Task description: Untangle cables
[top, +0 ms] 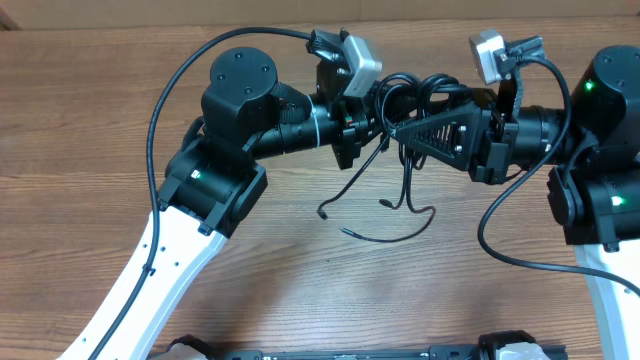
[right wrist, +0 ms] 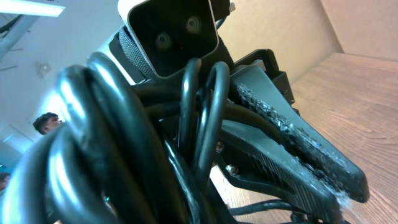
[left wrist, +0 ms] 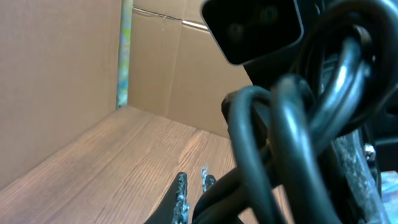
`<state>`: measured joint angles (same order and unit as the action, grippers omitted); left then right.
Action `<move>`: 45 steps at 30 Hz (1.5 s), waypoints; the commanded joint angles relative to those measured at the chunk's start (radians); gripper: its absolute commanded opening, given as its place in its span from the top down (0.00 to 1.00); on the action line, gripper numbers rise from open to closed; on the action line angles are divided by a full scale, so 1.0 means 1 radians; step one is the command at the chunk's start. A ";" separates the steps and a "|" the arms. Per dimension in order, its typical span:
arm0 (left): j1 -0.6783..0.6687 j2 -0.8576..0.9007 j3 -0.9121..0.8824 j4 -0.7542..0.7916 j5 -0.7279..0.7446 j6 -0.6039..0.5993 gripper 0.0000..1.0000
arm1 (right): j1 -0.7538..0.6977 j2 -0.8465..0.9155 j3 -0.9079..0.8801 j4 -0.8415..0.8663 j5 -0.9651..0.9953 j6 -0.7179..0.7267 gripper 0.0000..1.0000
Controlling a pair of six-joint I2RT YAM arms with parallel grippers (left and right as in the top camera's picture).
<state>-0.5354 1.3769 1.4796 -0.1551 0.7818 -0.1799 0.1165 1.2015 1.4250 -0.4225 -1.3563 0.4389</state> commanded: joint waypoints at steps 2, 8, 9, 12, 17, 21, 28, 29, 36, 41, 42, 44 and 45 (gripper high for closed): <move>0.023 -0.003 0.019 0.083 0.005 -0.178 0.96 | 0.009 -0.004 -0.010 -0.072 0.024 -0.063 0.96; 0.162 -0.005 0.019 0.200 0.121 -0.432 0.96 | 0.009 0.002 -0.010 -0.159 0.092 -0.103 0.96; 0.186 -0.005 0.019 0.219 0.158 -0.447 0.96 | 0.009 0.002 -0.010 -0.159 0.092 -0.103 0.96; 0.259 -0.005 0.019 0.270 0.250 -0.610 0.96 | 0.009 0.003 -0.010 -0.161 0.119 -0.102 0.96; 0.303 -0.005 0.019 0.273 0.283 -0.708 0.96 | 0.009 0.003 -0.010 -0.172 0.142 -0.100 0.96; 0.335 -0.005 0.019 0.270 0.380 -0.571 0.93 | 0.009 0.003 -0.010 -0.180 0.151 -0.100 0.96; 0.339 -0.005 0.019 0.076 0.398 -0.262 0.02 | 0.009 0.003 -0.010 -0.196 0.151 -0.104 0.96; 0.334 -0.005 0.019 0.054 0.401 -0.261 0.02 | 0.009 0.003 -0.010 -0.195 0.152 -0.108 0.96; 0.211 -0.005 0.019 0.009 0.385 -0.262 0.00 | 0.009 0.003 -0.010 -0.193 0.176 -0.099 0.96; 0.155 -0.004 0.019 -0.007 0.260 -0.327 0.12 | 0.009 0.003 -0.010 -0.195 0.176 -0.099 0.96; 0.155 -0.004 0.019 -0.003 0.259 -0.341 0.25 | 0.009 0.003 -0.010 -0.197 0.177 -0.099 0.96; 0.154 -0.004 0.019 -0.003 0.259 -0.341 0.51 | 0.009 0.003 -0.010 -0.197 0.177 -0.099 0.96; 0.152 -0.004 0.019 -0.002 0.258 -0.341 0.61 | 0.009 0.003 -0.010 -0.197 0.176 -0.099 0.96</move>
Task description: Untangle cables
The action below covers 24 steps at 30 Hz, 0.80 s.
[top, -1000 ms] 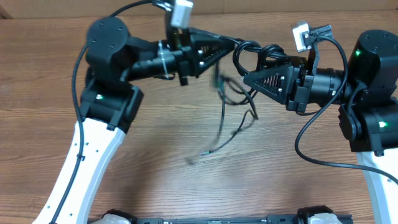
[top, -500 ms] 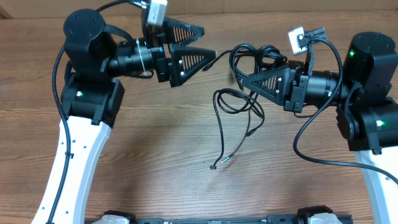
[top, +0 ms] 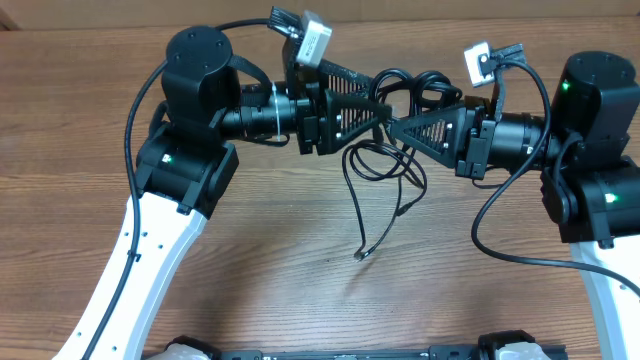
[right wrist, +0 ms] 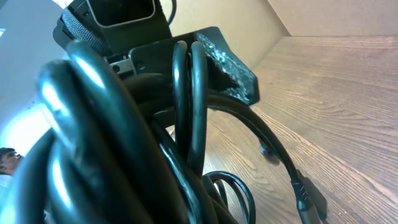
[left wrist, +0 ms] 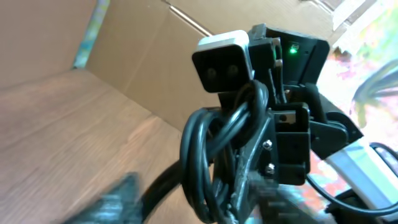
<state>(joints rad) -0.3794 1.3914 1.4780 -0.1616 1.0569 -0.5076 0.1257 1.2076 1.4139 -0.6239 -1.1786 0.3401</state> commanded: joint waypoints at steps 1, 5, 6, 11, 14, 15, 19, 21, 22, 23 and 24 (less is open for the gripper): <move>-0.011 -0.018 0.021 0.009 -0.021 -0.014 0.68 | 0.000 -0.003 0.001 0.003 -0.005 0.000 0.96; -0.060 -0.017 0.021 0.009 -0.074 -0.016 0.73 | 0.000 -0.003 0.001 -0.011 -0.012 -0.001 0.96; -0.069 -0.017 0.021 0.009 -0.090 -0.016 0.83 | 0.000 -0.003 0.001 -0.015 -0.012 -0.001 0.96; -0.071 -0.017 0.021 0.021 -0.096 -0.016 0.96 | 0.000 -0.003 0.001 -0.045 -0.011 -0.042 0.96; -0.060 -0.017 0.021 0.016 -0.099 0.011 0.96 | 0.000 -0.003 0.001 -0.138 0.058 -0.127 0.76; -0.051 -0.017 0.021 0.008 -0.105 0.026 0.96 | 0.000 -0.003 0.001 -0.156 0.087 -0.142 0.60; -0.006 -0.017 0.021 -0.134 -0.197 0.138 0.96 | -0.002 -0.003 0.001 -0.230 0.266 -0.198 0.07; 0.021 -0.017 0.021 -0.259 -0.231 0.243 0.96 | -0.002 -0.003 0.001 -0.249 0.315 -0.274 0.00; 0.038 -0.017 0.021 -0.352 -0.241 0.322 0.96 | -0.002 -0.003 0.001 -0.249 0.314 -0.348 0.00; 0.043 -0.017 0.021 -0.407 -0.241 0.365 0.96 | -0.002 -0.003 0.001 -0.250 0.314 -0.407 0.00; 0.043 -0.017 0.021 -0.433 -0.241 0.389 0.96 | -0.001 -0.003 0.001 -0.251 0.314 -0.456 0.00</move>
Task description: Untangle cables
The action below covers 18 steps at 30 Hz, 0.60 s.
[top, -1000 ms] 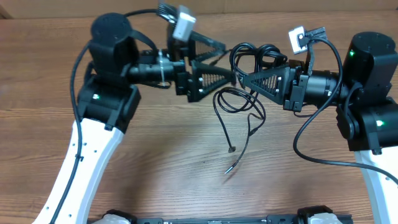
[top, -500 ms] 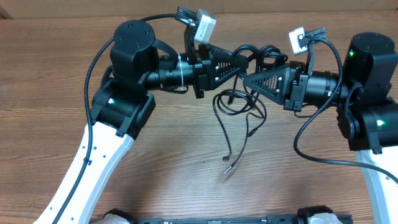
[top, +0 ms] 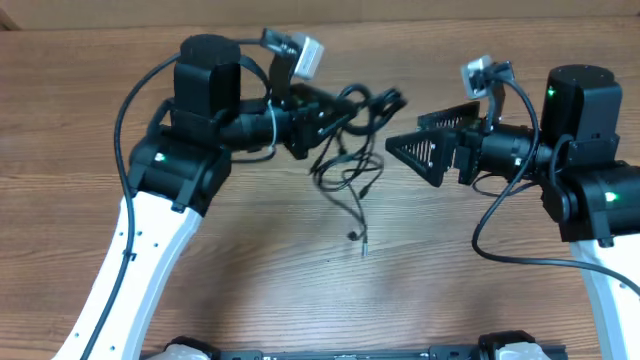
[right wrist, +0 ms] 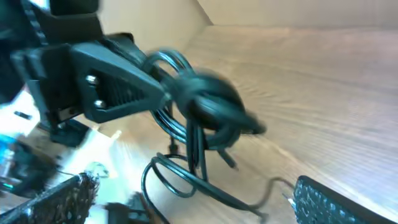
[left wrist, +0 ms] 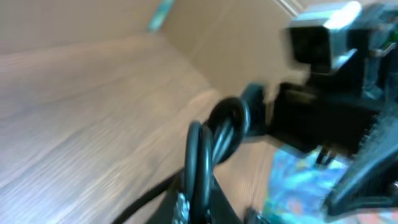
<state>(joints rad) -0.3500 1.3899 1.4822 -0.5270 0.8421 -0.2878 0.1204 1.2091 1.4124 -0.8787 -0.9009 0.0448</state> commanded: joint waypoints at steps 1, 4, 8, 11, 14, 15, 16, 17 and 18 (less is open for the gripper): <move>0.014 -0.016 0.017 -0.093 -0.025 0.198 0.96 | 0.004 -0.005 0.002 -0.001 0.032 -0.252 0.00; 0.013 -0.016 0.017 -0.109 0.050 0.235 0.96 | 0.004 -0.005 0.002 -0.043 0.000 -0.494 0.00; 0.007 -0.015 0.017 -0.109 0.150 0.267 0.96 | 0.004 -0.004 0.002 -0.106 -0.027 -0.678 0.00; -0.031 -0.015 0.017 -0.129 0.154 0.294 0.96 | 0.004 -0.004 0.002 -0.111 -0.102 -0.735 0.01; -0.065 -0.015 0.017 -0.137 0.145 0.319 0.96 | 0.004 -0.004 0.002 -0.113 -0.114 -0.735 0.05; -0.067 -0.015 0.017 -0.129 0.145 0.318 0.96 | 0.004 -0.004 0.002 -0.116 -0.115 -0.735 0.07; -0.068 -0.015 0.017 -0.127 0.145 0.318 0.96 | 0.004 -0.004 0.002 -0.120 -0.115 -0.734 0.18; -0.068 -0.015 0.017 -0.127 0.145 0.318 0.96 | 0.004 -0.004 0.002 -0.122 -0.115 -0.734 0.30; -0.068 -0.015 0.017 -0.127 0.145 0.314 0.96 | 0.004 -0.004 0.002 -0.128 -0.115 -0.733 0.57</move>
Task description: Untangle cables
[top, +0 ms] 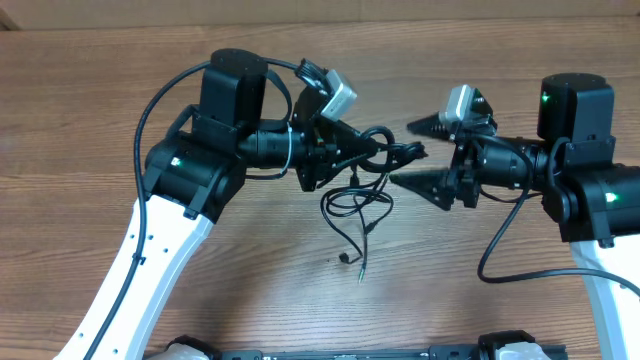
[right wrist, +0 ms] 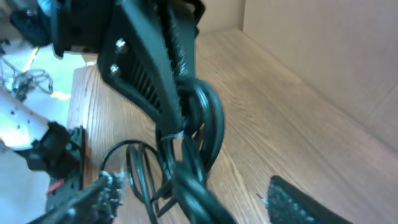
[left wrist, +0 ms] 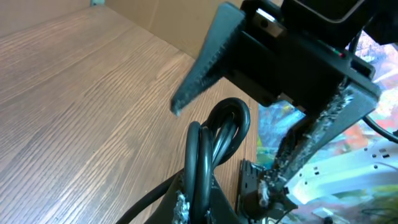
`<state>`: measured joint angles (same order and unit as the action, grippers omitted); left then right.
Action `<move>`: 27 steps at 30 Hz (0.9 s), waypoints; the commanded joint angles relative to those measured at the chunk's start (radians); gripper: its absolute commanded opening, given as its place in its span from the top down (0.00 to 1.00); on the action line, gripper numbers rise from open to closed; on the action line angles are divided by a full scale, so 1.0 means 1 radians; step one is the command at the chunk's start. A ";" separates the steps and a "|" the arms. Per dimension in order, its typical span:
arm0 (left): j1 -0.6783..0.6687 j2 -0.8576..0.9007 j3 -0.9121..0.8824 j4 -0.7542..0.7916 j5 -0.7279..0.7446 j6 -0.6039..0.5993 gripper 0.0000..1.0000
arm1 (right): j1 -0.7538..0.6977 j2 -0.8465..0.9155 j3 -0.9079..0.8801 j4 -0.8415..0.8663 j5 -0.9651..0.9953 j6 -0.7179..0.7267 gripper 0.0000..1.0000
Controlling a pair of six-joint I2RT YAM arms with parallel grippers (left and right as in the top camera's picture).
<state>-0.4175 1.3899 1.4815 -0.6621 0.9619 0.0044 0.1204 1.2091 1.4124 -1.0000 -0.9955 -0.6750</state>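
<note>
A bundle of black cables hangs above the wooden table, with thin loose ends dangling to the surface. My left gripper is shut on the bundle's looped part, pinched between its fingertips. My right gripper is open, one finger on either side of the bundle's right end. In the right wrist view the bundle sits between the wide-apart fingers.
Cardboard walls stand behind the table. The right arm's own feed cable loops down over the table at the right. Both arm bases reach in from the front corners.
My right gripper, which stood open and clear to the right of the bundle, now has its open fingers around the bundle's right end. The left gripper and bundle have shifted right.
At first both grippers met tip to tip at the bundle at the back middle of the table. Then they were a little further apart, still at it. Later the right gripper was open and clear, the bundle hanging from the left one alone. Now the right straddles it.
</note>
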 commanded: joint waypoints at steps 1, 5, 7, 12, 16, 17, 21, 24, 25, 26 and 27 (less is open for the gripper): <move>0.000 -0.015 0.018 0.008 0.022 0.017 0.96 | 0.004 -0.004 0.002 -0.010 -0.020 -0.006 0.78; 0.000 -0.015 0.018 0.010 -0.084 -0.077 0.96 | 0.004 -0.004 0.002 -0.061 -0.020 -0.001 0.96; 0.000 -0.016 0.018 0.017 -0.166 -0.159 0.96 | 0.004 -0.004 0.002 -0.071 -0.016 0.067 0.96; 0.032 -0.016 0.018 0.068 -0.348 -0.419 0.96 | 0.004 -0.005 0.002 -0.063 0.087 0.291 0.96; 0.085 -0.016 0.018 0.019 -0.465 -0.669 0.96 | 0.002 -0.005 0.002 0.017 0.087 0.400 0.96; 0.093 -0.016 0.018 0.004 -0.478 -0.702 0.96 | 0.002 -0.005 0.002 0.039 0.087 0.424 0.96; 0.112 -0.016 0.018 -0.074 -0.559 -0.837 0.96 | 0.002 -0.005 0.002 0.140 0.087 0.546 0.96; 0.112 -0.016 0.018 -0.089 -0.581 -0.898 0.96 | 0.002 -0.005 0.002 0.181 0.149 0.663 0.96; 0.113 -0.016 0.018 -0.089 -0.585 -0.916 0.96 | 0.002 -0.005 0.002 0.188 0.187 0.709 0.96; 0.113 -0.016 0.018 -0.089 -0.593 -0.929 0.96 | 0.002 -0.005 0.002 0.188 0.234 0.764 0.96; 0.113 -0.016 0.018 -0.089 -0.596 -0.930 0.96 | 0.002 -0.005 0.002 0.188 0.278 0.808 0.96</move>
<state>-0.3779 1.3830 1.4921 -0.7303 0.5877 -0.8650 0.1513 1.2289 1.4021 -0.8211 -0.8719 -0.0288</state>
